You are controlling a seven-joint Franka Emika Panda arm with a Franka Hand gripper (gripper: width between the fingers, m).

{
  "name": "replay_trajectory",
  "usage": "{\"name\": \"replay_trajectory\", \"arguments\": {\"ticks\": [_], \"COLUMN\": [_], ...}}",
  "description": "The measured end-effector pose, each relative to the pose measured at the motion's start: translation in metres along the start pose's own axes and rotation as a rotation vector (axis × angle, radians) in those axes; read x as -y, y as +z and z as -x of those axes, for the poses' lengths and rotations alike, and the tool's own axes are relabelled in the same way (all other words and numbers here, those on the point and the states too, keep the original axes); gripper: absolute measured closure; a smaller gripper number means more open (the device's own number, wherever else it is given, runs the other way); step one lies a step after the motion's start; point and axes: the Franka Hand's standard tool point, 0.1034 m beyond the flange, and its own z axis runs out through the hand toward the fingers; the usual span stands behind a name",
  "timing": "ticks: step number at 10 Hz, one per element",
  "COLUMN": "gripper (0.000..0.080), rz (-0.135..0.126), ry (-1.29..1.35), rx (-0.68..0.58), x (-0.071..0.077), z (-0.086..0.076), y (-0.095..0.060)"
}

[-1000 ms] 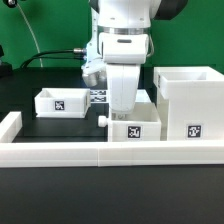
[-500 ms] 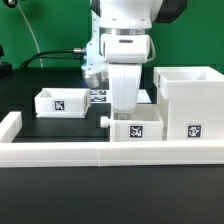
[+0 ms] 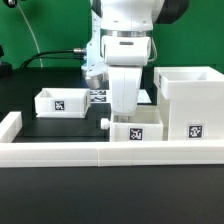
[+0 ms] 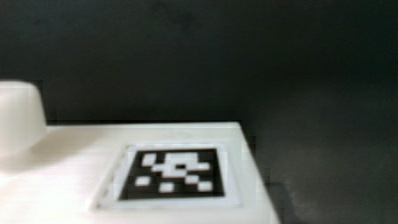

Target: Assemble drawer

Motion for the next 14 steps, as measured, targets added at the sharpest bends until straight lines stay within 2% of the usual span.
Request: {"name": "replay_trajectory", "arguments": {"ticks": [2,4,6,7,14], "gripper": [0.0757,0.0757,0.0757,0.0757,0.0757], "rz": [-0.001,0.022,0.027,0.056,0.04], "ry": [0.004,0.002,0.004,0.007,0.004], "rx": [0.0,-0.004,-0.005,-0.01,0.012], "x": [0.0,0.0,-0.001,-0.001,0.003], "z": [0.001,-0.001,-0.001,-0.001,-0.011], "y": [0.0,0.001,0.001,0.001,0.003]}}
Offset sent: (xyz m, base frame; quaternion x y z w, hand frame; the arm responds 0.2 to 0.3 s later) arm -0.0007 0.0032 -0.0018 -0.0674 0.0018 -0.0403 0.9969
